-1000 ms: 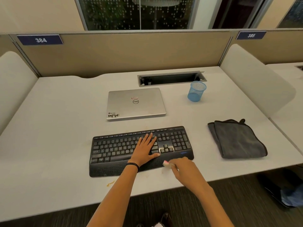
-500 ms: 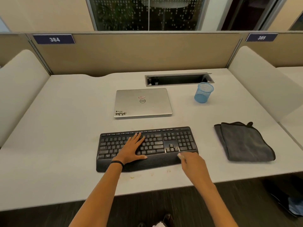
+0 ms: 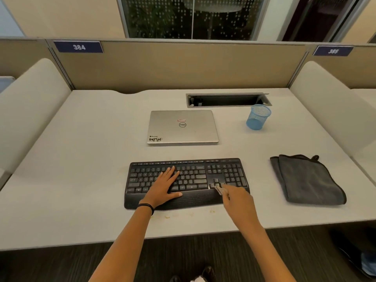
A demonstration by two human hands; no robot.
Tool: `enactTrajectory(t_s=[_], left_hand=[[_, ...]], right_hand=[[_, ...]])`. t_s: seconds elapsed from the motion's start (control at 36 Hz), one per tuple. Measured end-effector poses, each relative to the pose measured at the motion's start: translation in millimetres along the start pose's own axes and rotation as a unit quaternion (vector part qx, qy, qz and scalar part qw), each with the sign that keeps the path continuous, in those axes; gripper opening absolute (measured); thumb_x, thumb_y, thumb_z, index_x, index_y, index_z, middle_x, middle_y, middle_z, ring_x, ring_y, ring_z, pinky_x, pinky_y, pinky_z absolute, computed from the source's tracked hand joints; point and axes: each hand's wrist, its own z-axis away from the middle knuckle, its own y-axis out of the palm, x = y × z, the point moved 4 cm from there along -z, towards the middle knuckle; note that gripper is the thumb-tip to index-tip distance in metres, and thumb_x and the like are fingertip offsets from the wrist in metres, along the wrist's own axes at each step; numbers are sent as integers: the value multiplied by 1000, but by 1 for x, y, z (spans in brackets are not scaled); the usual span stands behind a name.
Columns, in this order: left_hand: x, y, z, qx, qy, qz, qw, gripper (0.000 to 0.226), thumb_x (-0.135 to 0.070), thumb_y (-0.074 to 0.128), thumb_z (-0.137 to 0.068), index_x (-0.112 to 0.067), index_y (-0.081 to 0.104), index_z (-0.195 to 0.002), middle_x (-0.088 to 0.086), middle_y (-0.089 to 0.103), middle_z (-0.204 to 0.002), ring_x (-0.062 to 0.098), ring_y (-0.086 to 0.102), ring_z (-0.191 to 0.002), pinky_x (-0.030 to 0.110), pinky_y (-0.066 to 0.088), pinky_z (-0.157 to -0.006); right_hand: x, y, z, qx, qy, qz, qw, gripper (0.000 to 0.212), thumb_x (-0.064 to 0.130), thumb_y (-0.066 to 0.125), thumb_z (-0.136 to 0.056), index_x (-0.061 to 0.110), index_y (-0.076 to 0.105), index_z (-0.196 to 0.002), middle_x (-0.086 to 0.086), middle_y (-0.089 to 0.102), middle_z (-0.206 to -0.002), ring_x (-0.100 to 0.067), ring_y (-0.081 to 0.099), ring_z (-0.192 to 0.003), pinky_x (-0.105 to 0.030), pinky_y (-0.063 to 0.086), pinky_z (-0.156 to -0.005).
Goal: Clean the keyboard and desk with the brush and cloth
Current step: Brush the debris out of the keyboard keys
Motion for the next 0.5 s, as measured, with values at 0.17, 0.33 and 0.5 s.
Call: enactTrajectory(t_s=[0.17, 0.33, 0.5], left_hand=[[0, 2, 2, -6, -5, -12, 1000, 111, -93, 1, -62, -24, -1, -149, -8, -18, -150, 7, -17, -139, 24, -13, -112], [2, 4, 2, -10, -15, -10, 1000, 109, -91, -9, -62, -26, -2, -148, -8, -16, -151, 5, -17, -138, 21, -15, -110], [4, 6, 3, -14, -15, 0, 1000, 106, -90, -8, -63, -26, -3, -146, -8, -16, -151, 6, -16, -139, 22, -14, -111]], right_hand=[[18, 31, 0, 33, -41, 37, 998, 27, 19, 36, -99, 14, 57, -115, -4, 67, -102, -17, 64, -89, -26, 49, -79], [45, 49, 9, 54, -128, -60, 989, 36, 24, 38, -98, 23, 53, -131, 2, 68, -114, -15, 66, -91, -27, 49, -83], [52, 45, 18, 68, -180, -108, 975, 30, 20, 44, -96, 22, 62, -121, -1, 71, -99, -13, 61, -80, -13, 39, -66]])
